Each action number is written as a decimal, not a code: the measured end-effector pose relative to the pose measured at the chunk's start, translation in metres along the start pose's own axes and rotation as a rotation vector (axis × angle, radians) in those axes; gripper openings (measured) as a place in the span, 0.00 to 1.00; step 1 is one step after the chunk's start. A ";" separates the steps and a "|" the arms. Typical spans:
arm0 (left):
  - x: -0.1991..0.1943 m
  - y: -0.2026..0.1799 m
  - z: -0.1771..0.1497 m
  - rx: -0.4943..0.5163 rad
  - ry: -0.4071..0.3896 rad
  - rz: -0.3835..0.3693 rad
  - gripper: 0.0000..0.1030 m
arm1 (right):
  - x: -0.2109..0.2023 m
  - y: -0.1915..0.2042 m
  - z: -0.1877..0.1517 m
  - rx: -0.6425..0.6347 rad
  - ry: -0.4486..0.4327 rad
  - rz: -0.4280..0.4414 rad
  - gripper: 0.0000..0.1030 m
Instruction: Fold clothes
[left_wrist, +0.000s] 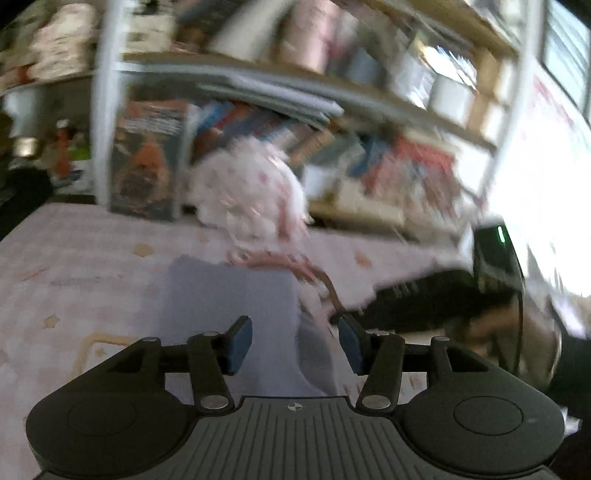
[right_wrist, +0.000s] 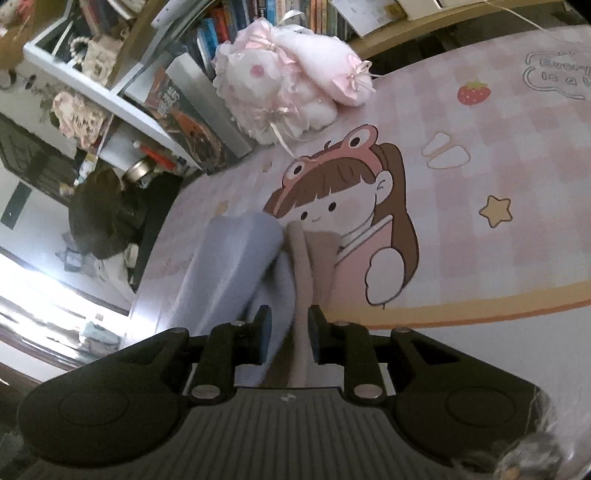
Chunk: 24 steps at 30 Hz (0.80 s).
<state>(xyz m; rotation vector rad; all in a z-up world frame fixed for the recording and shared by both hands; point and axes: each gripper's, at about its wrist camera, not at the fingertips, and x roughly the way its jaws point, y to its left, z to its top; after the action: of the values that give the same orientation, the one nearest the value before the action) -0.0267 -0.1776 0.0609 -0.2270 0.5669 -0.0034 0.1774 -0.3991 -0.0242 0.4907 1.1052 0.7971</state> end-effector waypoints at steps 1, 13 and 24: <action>0.002 0.006 0.000 -0.009 0.004 0.034 0.51 | 0.001 0.000 0.002 0.009 0.002 0.008 0.21; 0.049 0.015 -0.058 0.079 0.231 0.170 0.49 | 0.035 0.007 0.003 0.136 0.117 0.040 0.31; 0.034 0.010 -0.038 0.066 0.155 0.120 0.50 | 0.051 0.009 0.027 0.113 0.067 -0.025 0.29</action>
<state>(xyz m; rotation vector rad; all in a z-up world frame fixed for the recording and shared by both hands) -0.0188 -0.1776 0.0100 -0.1283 0.7328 0.0772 0.2106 -0.3528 -0.0381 0.5473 1.2205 0.7367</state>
